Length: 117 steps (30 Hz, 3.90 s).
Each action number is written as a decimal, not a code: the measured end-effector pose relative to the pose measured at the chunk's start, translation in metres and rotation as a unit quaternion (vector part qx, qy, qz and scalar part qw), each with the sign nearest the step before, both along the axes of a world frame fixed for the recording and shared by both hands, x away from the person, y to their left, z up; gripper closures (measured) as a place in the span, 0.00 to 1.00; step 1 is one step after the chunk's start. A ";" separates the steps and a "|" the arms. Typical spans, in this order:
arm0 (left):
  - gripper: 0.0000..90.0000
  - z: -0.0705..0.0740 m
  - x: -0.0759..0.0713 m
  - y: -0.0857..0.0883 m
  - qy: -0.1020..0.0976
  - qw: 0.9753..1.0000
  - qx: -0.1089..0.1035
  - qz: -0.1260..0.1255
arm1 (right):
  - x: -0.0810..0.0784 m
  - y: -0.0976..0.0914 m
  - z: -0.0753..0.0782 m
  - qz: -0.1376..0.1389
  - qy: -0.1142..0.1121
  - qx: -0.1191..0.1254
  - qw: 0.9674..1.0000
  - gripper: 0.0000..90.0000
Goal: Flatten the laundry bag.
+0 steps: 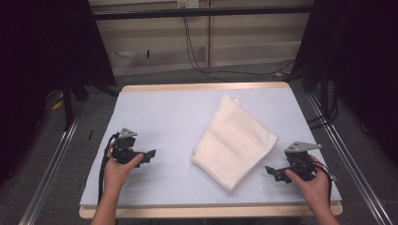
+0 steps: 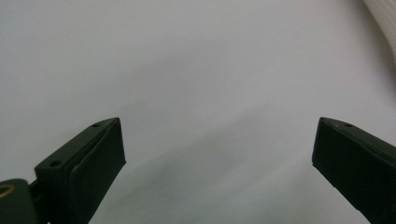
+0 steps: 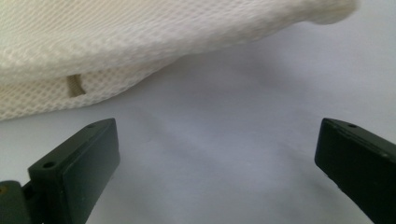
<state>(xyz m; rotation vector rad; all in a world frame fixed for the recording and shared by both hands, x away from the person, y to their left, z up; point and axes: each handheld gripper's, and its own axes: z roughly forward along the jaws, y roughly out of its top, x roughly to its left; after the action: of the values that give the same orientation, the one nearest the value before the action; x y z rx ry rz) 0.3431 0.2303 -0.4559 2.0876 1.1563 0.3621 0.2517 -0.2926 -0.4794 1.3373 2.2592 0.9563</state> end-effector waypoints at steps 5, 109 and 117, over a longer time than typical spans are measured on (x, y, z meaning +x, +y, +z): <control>0.03 0.000 0.000 -0.014 0.011 1.000 -0.008 -0.022 | 0.002 0.013 -0.001 0.030 0.001 0.001 1.000 0.00; 0.29 0.010 -0.038 -0.122 -0.030 0.981 -0.002 -0.191 | 0.060 0.102 0.080 0.089 -0.015 0.113 0.989 0.94; 0.71 0.021 -0.031 -0.102 -0.041 0.991 -0.021 -0.127 | 0.062 0.105 0.073 0.087 -0.006 0.107 0.990 0.77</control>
<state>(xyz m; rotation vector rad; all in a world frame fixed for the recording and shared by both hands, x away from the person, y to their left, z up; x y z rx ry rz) 0.3118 0.1287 -0.4348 2.1312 0.8315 0.2964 0.3136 -0.1880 -0.4059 1.2268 2.3478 1.2947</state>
